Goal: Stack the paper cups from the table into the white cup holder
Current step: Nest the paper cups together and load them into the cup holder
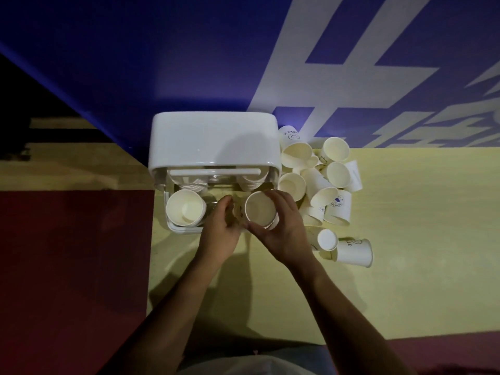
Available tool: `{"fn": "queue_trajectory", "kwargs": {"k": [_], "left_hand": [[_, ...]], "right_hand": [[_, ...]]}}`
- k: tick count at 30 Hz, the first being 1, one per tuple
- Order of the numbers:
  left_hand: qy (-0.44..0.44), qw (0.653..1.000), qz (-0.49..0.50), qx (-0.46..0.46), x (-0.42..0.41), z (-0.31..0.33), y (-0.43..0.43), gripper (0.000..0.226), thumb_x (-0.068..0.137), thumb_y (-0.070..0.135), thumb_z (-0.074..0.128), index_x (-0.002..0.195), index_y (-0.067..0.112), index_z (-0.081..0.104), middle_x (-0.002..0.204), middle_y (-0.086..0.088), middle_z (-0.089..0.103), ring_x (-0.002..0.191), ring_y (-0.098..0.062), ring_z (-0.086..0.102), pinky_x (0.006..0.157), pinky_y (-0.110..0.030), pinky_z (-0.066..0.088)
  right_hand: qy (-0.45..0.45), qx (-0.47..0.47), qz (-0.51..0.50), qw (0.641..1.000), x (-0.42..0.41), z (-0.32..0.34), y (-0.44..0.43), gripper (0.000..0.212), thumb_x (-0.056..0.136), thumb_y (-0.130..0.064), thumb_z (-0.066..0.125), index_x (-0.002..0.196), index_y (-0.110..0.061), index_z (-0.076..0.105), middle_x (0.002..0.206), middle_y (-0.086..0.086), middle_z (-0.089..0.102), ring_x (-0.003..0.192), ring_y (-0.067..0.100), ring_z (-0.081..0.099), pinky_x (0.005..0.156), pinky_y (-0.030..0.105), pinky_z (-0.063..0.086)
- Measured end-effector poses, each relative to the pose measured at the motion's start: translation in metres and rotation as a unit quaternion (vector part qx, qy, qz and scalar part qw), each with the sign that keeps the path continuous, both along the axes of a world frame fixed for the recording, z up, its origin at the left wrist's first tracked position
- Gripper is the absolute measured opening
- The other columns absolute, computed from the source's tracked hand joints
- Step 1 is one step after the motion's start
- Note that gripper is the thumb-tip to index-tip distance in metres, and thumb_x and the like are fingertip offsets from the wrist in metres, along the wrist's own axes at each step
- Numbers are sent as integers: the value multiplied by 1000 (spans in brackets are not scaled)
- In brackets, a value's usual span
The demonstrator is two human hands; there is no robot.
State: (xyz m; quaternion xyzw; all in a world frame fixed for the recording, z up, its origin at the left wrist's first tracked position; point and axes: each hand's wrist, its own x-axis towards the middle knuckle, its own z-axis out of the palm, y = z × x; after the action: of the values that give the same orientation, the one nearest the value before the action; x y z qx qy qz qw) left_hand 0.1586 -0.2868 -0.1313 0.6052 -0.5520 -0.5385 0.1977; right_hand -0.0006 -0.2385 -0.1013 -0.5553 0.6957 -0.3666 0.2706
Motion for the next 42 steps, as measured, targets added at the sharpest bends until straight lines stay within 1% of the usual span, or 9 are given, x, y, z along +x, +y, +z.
{"fn": "queue_trajectory", "kwargs": {"k": [3, 6, 18, 23, 26, 29, 32, 36, 42], "left_hand": [[6, 1000, 30, 5, -1, 2, -1, 37, 107, 18, 47, 144, 16, 56, 135, 1, 63, 125, -15, 59, 108, -34, 46], [-26, 999, -18, -21, -3, -1, -3, 38, 108, 36, 40, 139, 26, 60, 126, 3, 69, 111, -14, 65, 98, -35, 52], [-106, 989, -64, -79, -3, -14, -6, 41, 102, 14, 51, 139, 29, 59, 119, 5, 72, 106, -17, 66, 93, -36, 54], [-115, 983, -14, -141, -7, 13, 12, 39, 103, 21, 57, 141, 17, 56, 129, -3, 67, 112, -16, 62, 91, -23, 45], [-102, 961, -36, -254, -22, 38, 40, 34, 100, 20, 62, 133, 15, 59, 127, -4, 65, 109, -7, 58, 88, -16, 43], [-78, 946, -153, -275, -61, 47, 66, 37, 95, 23, 64, 131, 16, 59, 130, -4, 62, 118, -16, 59, 93, -25, 50], [-86, 901, -302, -298, -117, 46, 83, 47, 89, 34, 58, 132, 16, 59, 131, -2, 60, 120, -21, 57, 96, -36, 54], [-162, 831, -457, -273, -192, 32, 102, 74, 86, 41, 69, 151, 19, 39, 150, -1, 44, 139, -22, 40, 112, -39, 36], [-318, 749, -523, -254, -274, -5, 123, 87, 90, 44, 66, 159, 21, 19, 157, -6, 32, 141, -26, 33, 112, -40, 34]], "right_hand": [[10, 50, 14, 999, 5, -12, -4, 79, 72, -38, 91, 138, -10, 57, 137, 2, 57, 131, 18, 50, 112, 35, 41], [51, 65, 35, 996, 7, -24, -7, 79, 77, -52, 81, 138, -8, 59, 137, 6, 61, 126, 21, 53, 108, 30, 40], [133, 111, 58, 983, 0, -36, -8, 74, 80, -45, 82, 146, -29, 51, 148, -11, 54, 117, 20, 44, 92, 49, 45], [100, 56, 39, 993, -4, -23, 10, 65, 91, -47, 71, 147, -19, 52, 144, -3, 58, 119, 19, 50, 100, 35, 43], [82, 29, -38, 996, -16, -7, 47, 34, 95, -29, 71, 126, -16, 68, 120, -3, 70, 110, 16, 56, 93, 34, 49], [60, 35, -119, 990, -45, 0, 91, 15, 93, -15, 71, 108, -16, 74, 101, -6, 70, 94, 11, 58, 81, 31, 50], [52, 49, -192, 979, -84, 7, 129, 13, 93, -7, 68, 99, -17, 74, 92, -10, 69, 85, 9, 60, 76, 26, 50], [33, 71, -259, 963, -137, 12, 173, 14, 95, -8, 66, 94, -20, 74, 89, -23, 65, 82, 7, 61, 71, 22, 44], [-18, 105, -283, 953, -209, 9, 226, 13, 99, -18, 63, 101, -22, 75, 92, -19, 68, 79, 8, 62, 69, 18, 43]]}}
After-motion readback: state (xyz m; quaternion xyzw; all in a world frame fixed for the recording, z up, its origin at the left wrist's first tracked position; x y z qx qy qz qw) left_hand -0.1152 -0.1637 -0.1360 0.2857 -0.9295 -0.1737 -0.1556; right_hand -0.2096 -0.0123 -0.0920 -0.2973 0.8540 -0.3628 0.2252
